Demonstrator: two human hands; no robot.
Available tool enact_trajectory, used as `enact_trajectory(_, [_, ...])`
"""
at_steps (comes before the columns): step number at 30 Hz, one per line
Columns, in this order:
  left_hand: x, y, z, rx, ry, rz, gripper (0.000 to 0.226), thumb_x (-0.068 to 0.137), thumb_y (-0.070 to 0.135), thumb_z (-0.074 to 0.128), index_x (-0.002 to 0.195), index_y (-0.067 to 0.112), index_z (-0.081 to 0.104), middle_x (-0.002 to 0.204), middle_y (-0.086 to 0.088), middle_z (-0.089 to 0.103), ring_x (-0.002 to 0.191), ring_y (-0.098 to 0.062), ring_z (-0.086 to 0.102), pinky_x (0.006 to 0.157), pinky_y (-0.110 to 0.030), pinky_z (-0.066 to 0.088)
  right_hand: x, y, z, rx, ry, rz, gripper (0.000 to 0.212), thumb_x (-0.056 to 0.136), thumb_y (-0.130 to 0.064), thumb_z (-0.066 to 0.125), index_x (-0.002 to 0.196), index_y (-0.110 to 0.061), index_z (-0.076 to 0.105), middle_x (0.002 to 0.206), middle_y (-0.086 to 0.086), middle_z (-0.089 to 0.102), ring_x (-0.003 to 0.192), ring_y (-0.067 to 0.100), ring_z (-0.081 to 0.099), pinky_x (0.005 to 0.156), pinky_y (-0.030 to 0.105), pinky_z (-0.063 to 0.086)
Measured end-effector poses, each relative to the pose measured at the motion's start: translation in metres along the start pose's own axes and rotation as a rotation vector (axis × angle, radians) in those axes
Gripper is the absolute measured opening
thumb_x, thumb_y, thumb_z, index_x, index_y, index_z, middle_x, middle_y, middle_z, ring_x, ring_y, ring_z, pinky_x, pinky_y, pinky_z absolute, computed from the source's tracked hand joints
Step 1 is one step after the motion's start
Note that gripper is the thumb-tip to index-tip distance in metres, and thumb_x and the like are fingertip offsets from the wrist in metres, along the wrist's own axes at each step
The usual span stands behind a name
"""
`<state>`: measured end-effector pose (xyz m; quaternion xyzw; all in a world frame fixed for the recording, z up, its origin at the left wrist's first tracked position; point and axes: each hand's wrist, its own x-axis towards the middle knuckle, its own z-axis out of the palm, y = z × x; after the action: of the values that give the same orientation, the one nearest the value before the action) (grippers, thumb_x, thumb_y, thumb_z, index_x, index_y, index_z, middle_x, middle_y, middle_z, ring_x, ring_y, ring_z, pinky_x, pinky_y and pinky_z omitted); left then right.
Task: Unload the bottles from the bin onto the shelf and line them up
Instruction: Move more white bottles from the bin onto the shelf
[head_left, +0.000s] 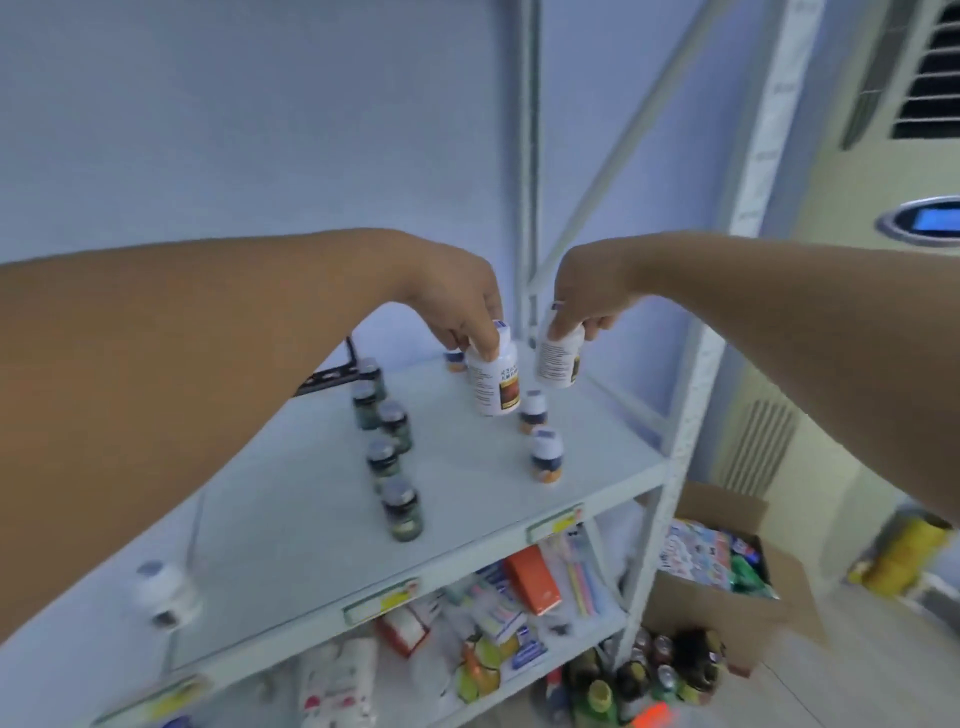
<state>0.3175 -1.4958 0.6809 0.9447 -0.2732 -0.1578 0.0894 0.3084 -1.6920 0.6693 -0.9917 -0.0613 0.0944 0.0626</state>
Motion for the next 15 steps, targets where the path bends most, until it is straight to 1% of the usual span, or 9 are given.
enact_trajectory(2, [-0.045,-0.041,0.003,-0.006,0.036,-0.065,0.021,0.08,0.025,0.078,0.1,0.017,0.079,0.097,-0.002,0.078,0.076,-0.004,0.075,0.069,-0.018,0.06,0.005,-0.054,0.007,-0.026,0.003,-0.067,0.031,0.08,-0.04,0.073,0.08,-0.009,0.073,0.07,0.002,0.077,0.054,0.008,0.07,0.056,0.021,0.054])
enact_trajectory(4, [-0.094,-0.079,0.007,-0.022,0.074,-0.133,0.017,0.08,0.026,0.078,0.096,0.02,0.079,0.098,-0.002,0.078,0.075,-0.005,0.074,0.067,-0.017,0.059,0.008,-0.107,0.014,-0.045,0.007,-0.121,0.032,0.082,-0.038,0.073,0.082,-0.006,0.073,0.072,0.003,0.077,0.062,0.015,0.073,0.062,0.024,0.057])
enact_trajectory(7, [-0.162,-0.127,0.01,-0.04,0.125,-0.234,0.022,0.08,0.027,0.078,0.1,0.018,0.078,0.098,-0.001,0.078,0.075,-0.005,0.075,0.066,-0.016,0.059,0.008,-0.18,0.026,-0.04,-0.007,-0.193,0.033,0.083,-0.038,0.073,0.081,-0.005,0.072,0.07,0.004,0.076,0.057,0.015,0.069,0.058,0.022,0.052])
enact_trajectory(9, [-0.209,-0.158,0.011,-0.056,0.158,-0.298,0.025,0.08,0.028,0.078,0.103,0.018,0.078,0.097,0.002,0.078,0.076,-0.004,0.075,0.07,-0.018,0.06,0.007,-0.23,0.034,-0.03,-0.01,-0.252,0.032,0.083,-0.039,0.074,0.079,-0.007,0.071,0.069,0.004,0.076,0.056,0.013,0.068,0.055,0.021,0.049])
enact_trajectory(10, [-0.227,-0.172,0.011,-0.063,0.17,-0.321,0.025,0.08,0.029,0.077,0.103,0.019,0.078,0.096,0.003,0.078,0.075,-0.003,0.074,0.069,-0.018,0.06,0.005,-0.253,0.037,-0.019,-0.01,-0.28,0.031,0.082,-0.04,0.074,0.078,-0.009,0.071,0.068,0.002,0.076,0.056,0.013,0.069,0.055,0.021,0.048])
enact_trajectory(13, [-0.267,-0.206,0.016,-0.04,0.209,-0.366,0.024,0.079,0.035,0.076,0.1,0.023,0.078,0.093,0.005,0.078,0.069,-0.001,0.073,0.057,-0.013,0.054,0.005,-0.309,0.049,-0.033,-0.02,-0.347,0.033,0.08,-0.045,0.072,0.079,-0.013,0.072,0.066,-0.002,0.076,0.064,0.014,0.073,0.057,0.022,0.049])
enact_trajectory(14, [-0.274,-0.216,0.019,-0.031,0.216,-0.378,0.025,0.079,0.036,0.076,0.1,0.023,0.078,0.093,0.005,0.078,0.071,-0.003,0.073,0.058,-0.015,0.055,0.007,-0.324,0.053,-0.051,-0.024,-0.365,0.034,0.08,-0.047,0.072,0.08,-0.013,0.072,0.066,-0.003,0.076,0.066,0.015,0.074,0.059,0.023,0.049])
enact_trajectory(15, [-0.279,-0.226,0.022,-0.027,0.219,-0.39,0.027,0.079,0.037,0.075,0.101,0.021,0.078,0.094,0.003,0.078,0.076,-0.007,0.074,0.064,-0.018,0.057,0.011,-0.336,0.057,-0.075,-0.025,-0.381,0.035,0.08,-0.048,0.071,0.081,-0.013,0.072,0.065,-0.003,0.076,0.066,0.015,0.074,0.059,0.024,0.049])
